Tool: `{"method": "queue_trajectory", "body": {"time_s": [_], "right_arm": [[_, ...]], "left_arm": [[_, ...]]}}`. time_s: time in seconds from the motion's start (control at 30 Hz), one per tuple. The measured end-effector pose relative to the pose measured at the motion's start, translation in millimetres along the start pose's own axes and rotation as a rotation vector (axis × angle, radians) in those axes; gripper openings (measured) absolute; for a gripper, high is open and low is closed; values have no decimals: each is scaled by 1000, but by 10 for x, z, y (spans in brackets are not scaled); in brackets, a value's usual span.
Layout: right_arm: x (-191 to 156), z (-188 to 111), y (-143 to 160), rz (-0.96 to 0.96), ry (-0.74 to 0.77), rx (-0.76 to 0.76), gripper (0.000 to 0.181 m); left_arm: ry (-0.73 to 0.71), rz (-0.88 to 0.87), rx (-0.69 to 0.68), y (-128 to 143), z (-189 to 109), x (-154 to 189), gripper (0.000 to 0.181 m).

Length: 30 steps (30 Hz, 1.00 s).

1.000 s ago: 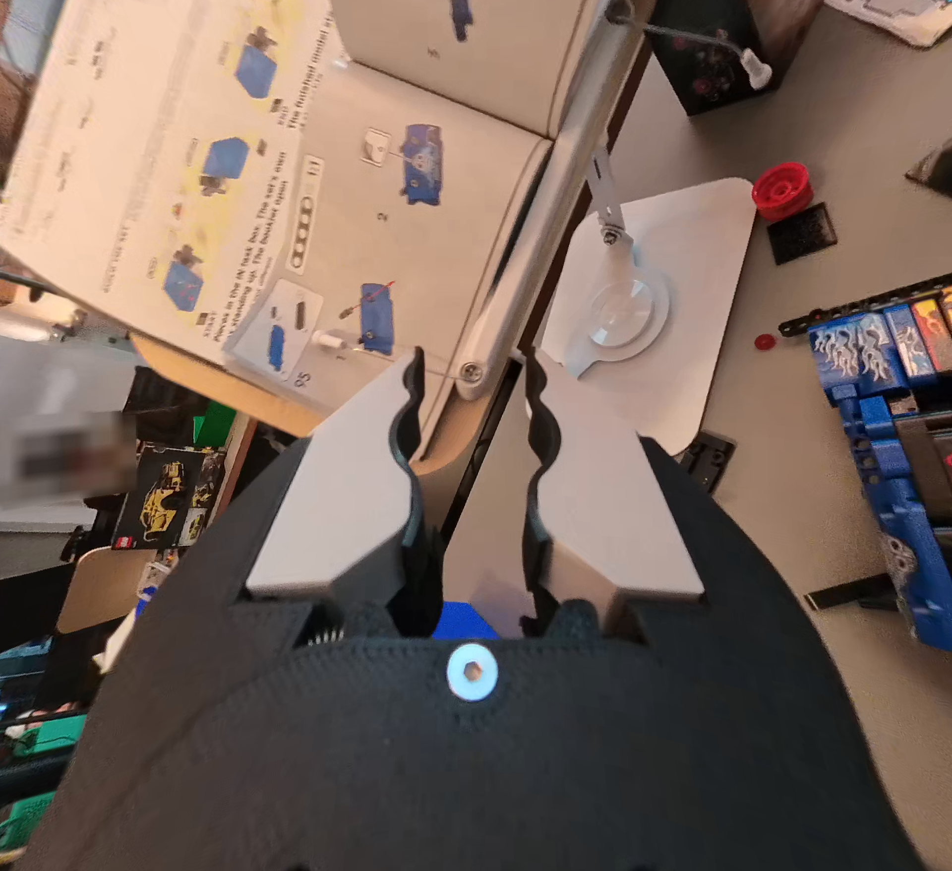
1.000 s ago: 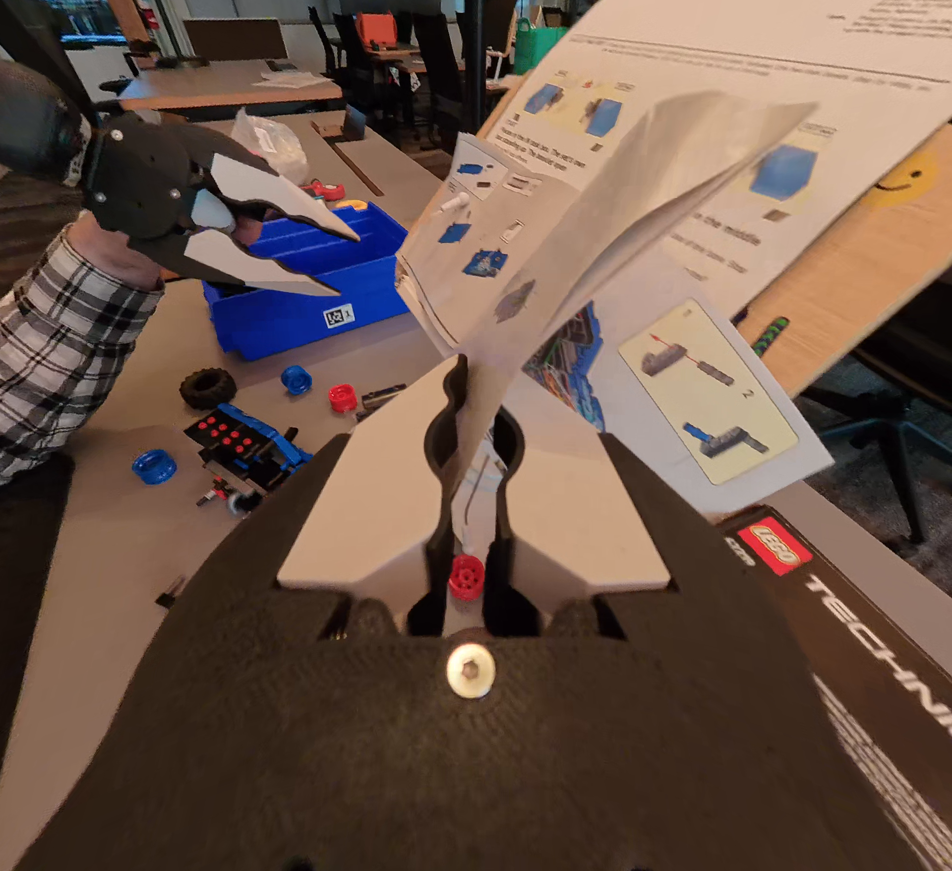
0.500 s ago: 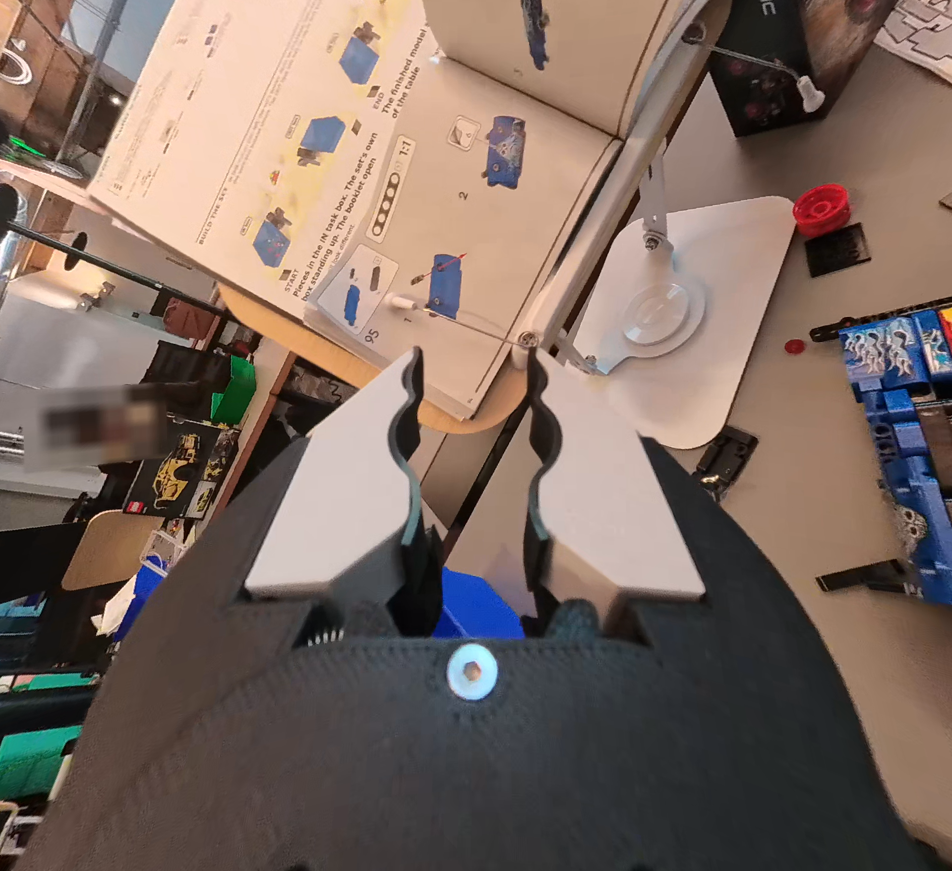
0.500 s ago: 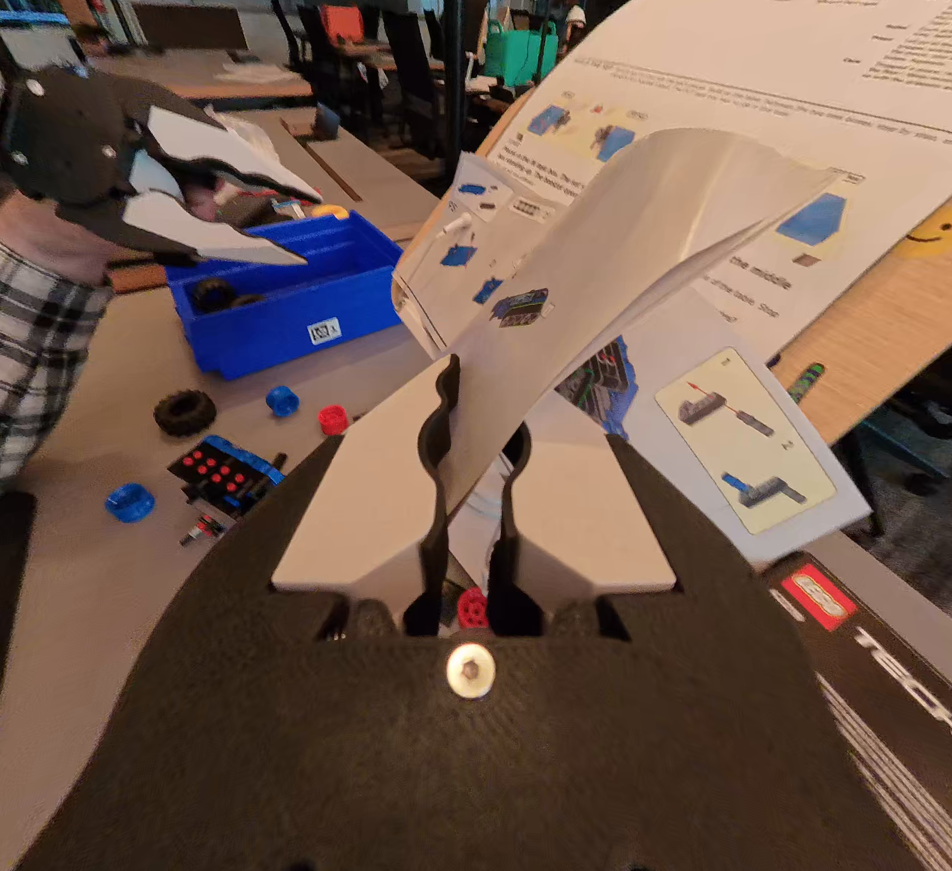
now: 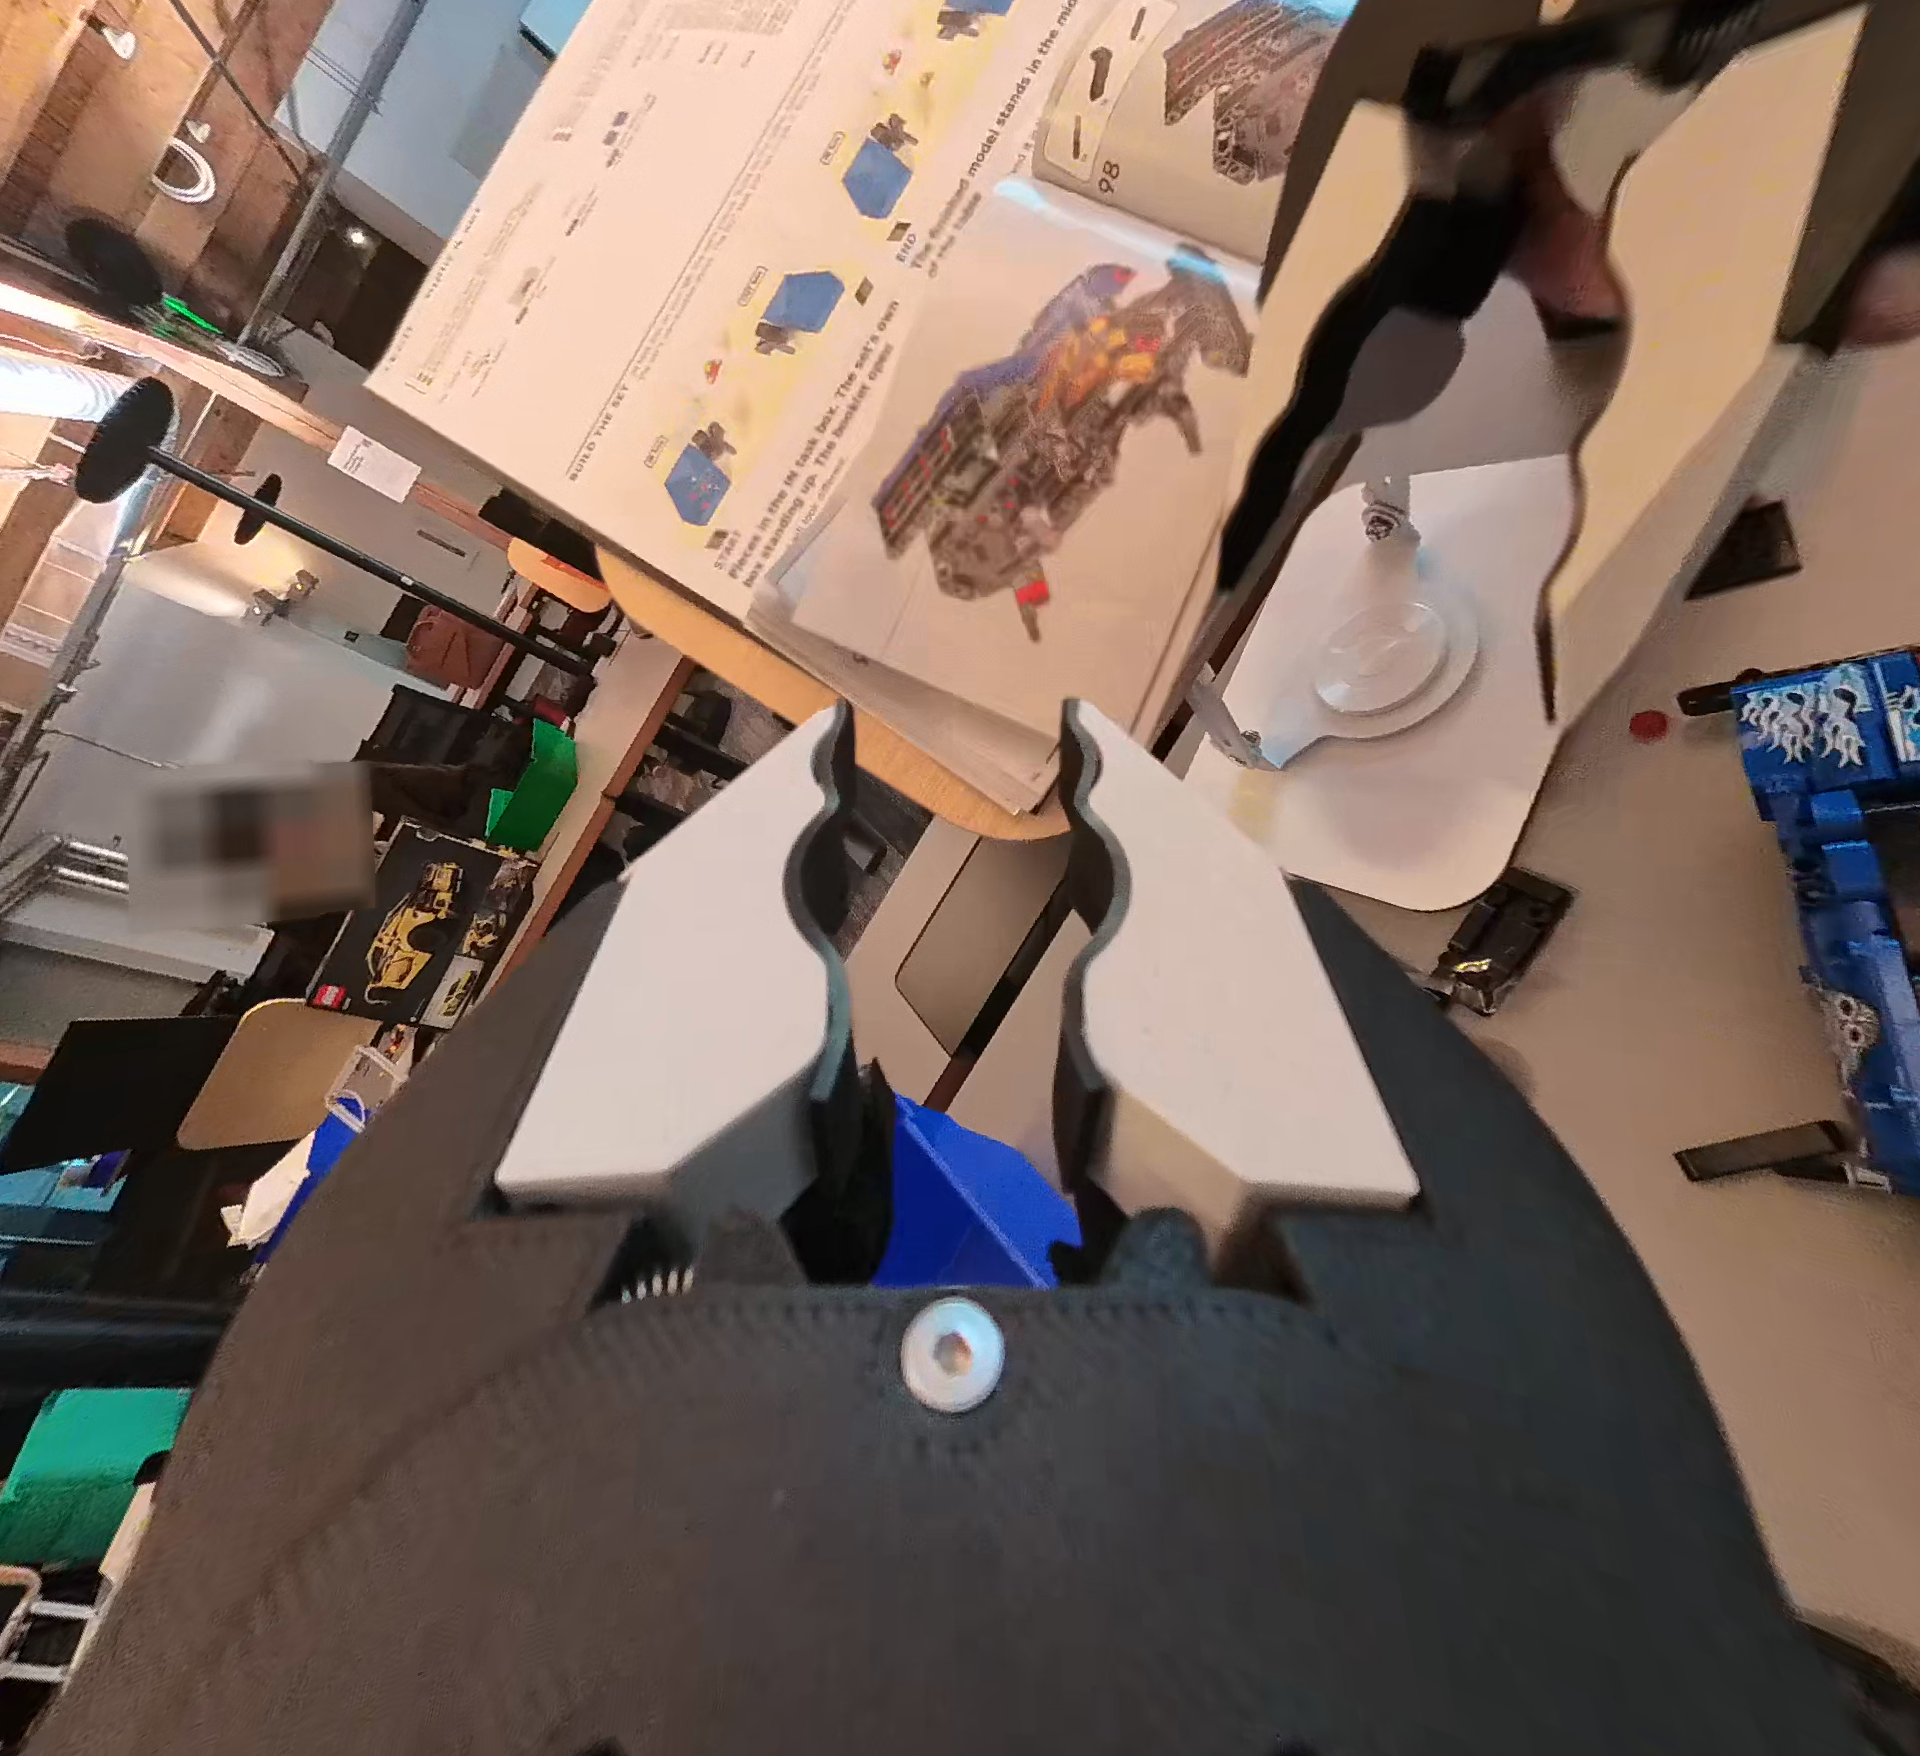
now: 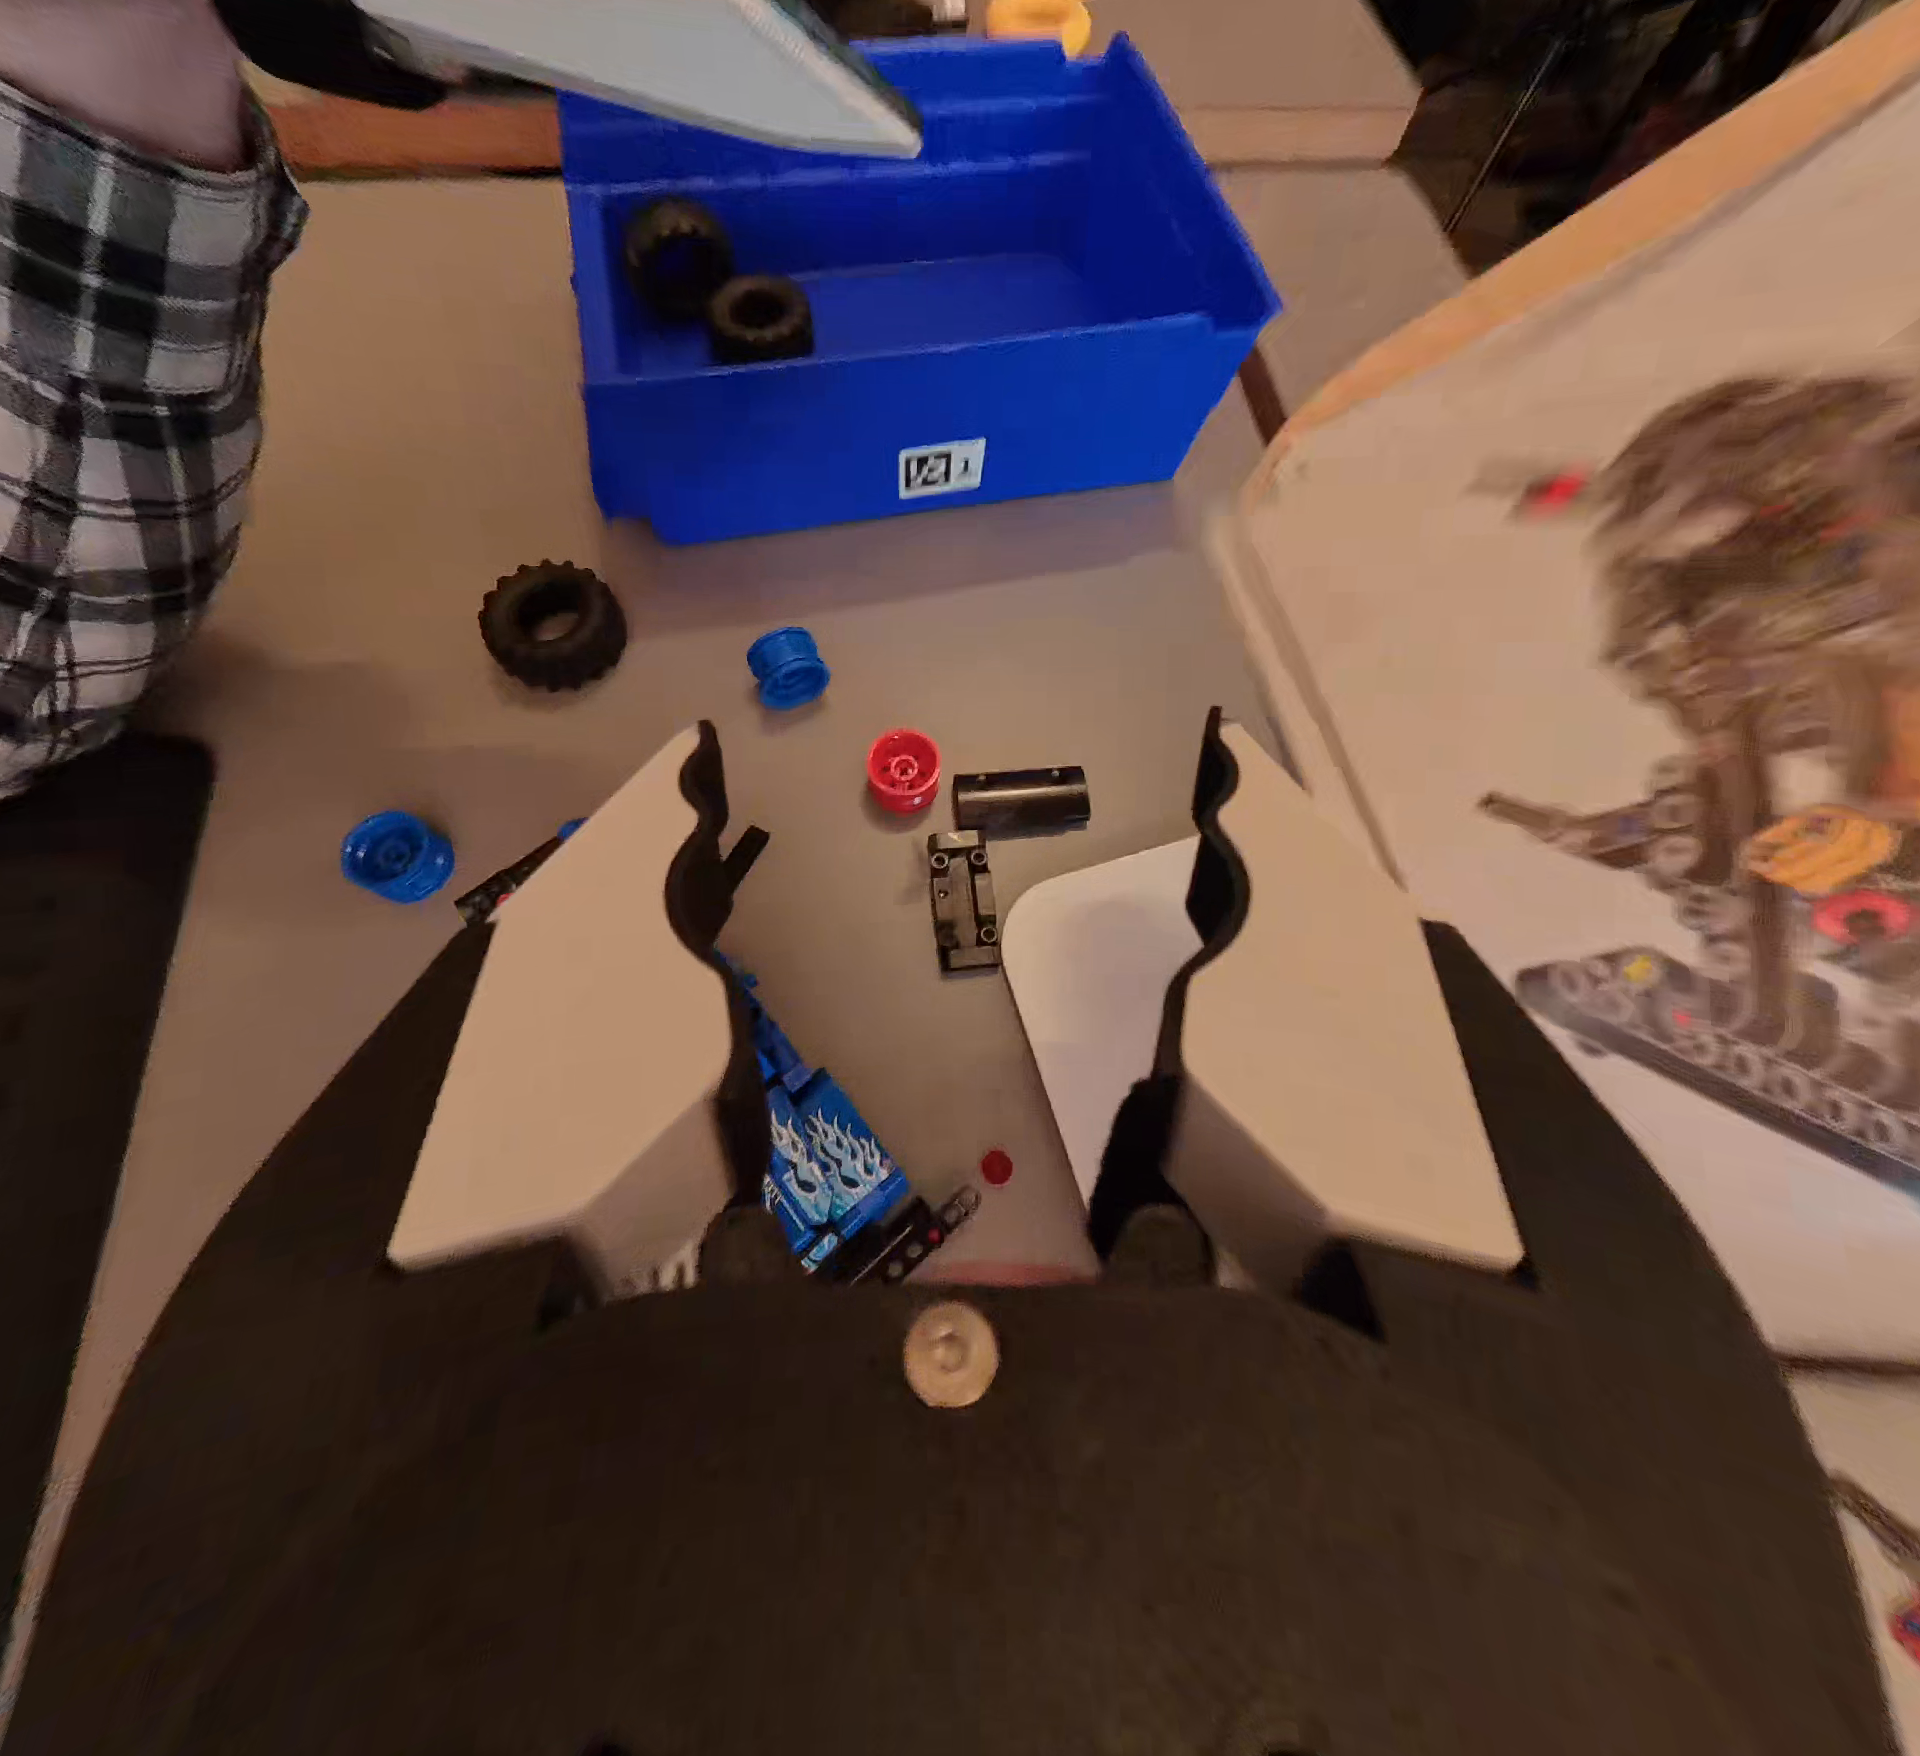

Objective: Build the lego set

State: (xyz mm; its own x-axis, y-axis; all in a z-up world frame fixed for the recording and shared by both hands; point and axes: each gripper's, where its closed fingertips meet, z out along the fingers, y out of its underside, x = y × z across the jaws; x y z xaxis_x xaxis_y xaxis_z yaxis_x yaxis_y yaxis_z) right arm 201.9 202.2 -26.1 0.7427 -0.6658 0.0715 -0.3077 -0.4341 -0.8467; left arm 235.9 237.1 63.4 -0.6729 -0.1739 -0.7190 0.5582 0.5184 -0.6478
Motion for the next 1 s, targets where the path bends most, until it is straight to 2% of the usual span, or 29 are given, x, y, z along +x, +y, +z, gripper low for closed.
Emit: {"method": "queue_trajectory", "body": {"time_s": [0.1, 0.2, 0.33, 0.47, 0.67, 0.9, 1.0], "right_arm": [[-27, -305, -79, -9, 32, 85, 85], [-63, -693, 8, -54, 106, 114, 74], [-75, -1174, 373, -91, 226, 52, 69], [-116, -1576, 810, -140, 344, -34, 58], [-215, -1983, 1433, -121, 448, -141, 47], [-259, -2380, 2146, -39, 530, -254, 38], [-300, -2534, 2430, -3, 547, -315, 34]], "left_arm": [[2, -5, 14, -36, -48, -5, 37], [2, 4, 18, -88, -86, 14, 38], [27, 27, 40, -245, -145, 124, 38], [114, 65, 41, -352, -142, 428, 39], [292, 102, -26, -167, -103, 1050, 43], [487, -19, -65, 185, -71, 1722, 53], [558, -83, -52, 250, -68, 1939, 57]]}}
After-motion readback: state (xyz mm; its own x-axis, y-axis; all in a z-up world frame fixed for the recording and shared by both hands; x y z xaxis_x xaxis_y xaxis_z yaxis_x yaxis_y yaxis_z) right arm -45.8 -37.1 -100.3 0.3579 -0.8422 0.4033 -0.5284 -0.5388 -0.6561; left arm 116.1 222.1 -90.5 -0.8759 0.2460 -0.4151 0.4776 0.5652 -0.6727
